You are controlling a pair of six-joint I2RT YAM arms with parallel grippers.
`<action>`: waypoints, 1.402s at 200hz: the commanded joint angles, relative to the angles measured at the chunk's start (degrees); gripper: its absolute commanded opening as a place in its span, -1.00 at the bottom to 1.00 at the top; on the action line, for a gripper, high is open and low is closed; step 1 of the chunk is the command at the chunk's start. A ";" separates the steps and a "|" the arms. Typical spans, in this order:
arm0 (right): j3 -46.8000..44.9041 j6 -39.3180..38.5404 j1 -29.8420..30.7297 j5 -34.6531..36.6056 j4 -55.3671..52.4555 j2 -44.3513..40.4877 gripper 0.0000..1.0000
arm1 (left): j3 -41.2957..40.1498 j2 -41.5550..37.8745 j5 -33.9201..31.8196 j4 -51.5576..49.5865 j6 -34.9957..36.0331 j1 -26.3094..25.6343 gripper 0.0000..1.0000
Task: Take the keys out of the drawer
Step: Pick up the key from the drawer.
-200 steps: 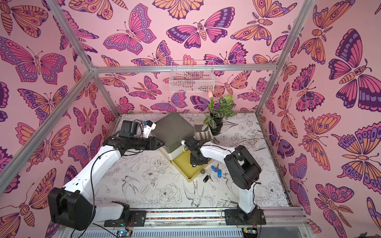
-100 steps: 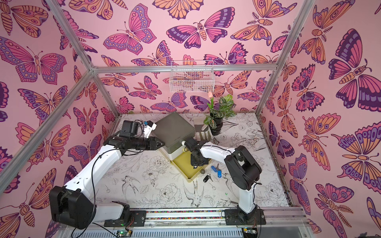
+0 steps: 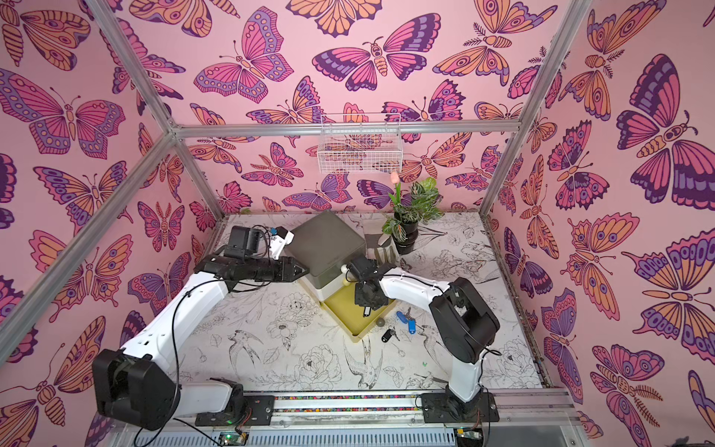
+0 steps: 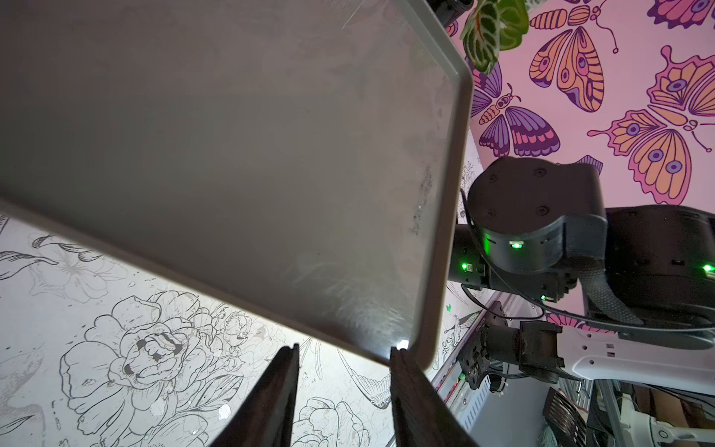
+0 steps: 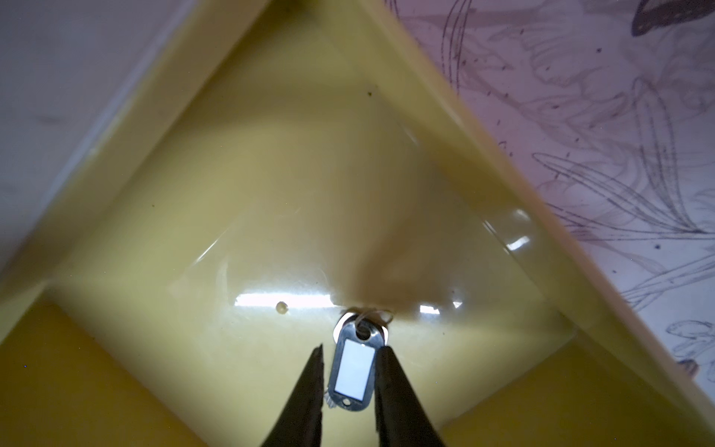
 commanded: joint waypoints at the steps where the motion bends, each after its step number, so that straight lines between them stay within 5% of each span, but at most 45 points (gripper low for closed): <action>1: 0.00 -0.06 0.16 0.32 -0.03 1.77 -0.42 | -0.87 0.52 0.89 0.20 0.47 0.49 -0.12; 95: -1.20 0.03 -0.72 0.60 1.35 5.92 -0.41 | -0.69 1.49 1.07 0.19 0.61 0.62 -0.12; 201: -2.38 -0.08 -1.51 1.32 2.22 3.03 -1.00 | -0.67 2.58 1.78 0.16 0.49 0.66 -0.12; 280: -4.81 0.84 -1.46 2.42 3.64 -3.69 -1.00 | -0.38 2.69 2.22 0.29 0.21 0.60 -0.12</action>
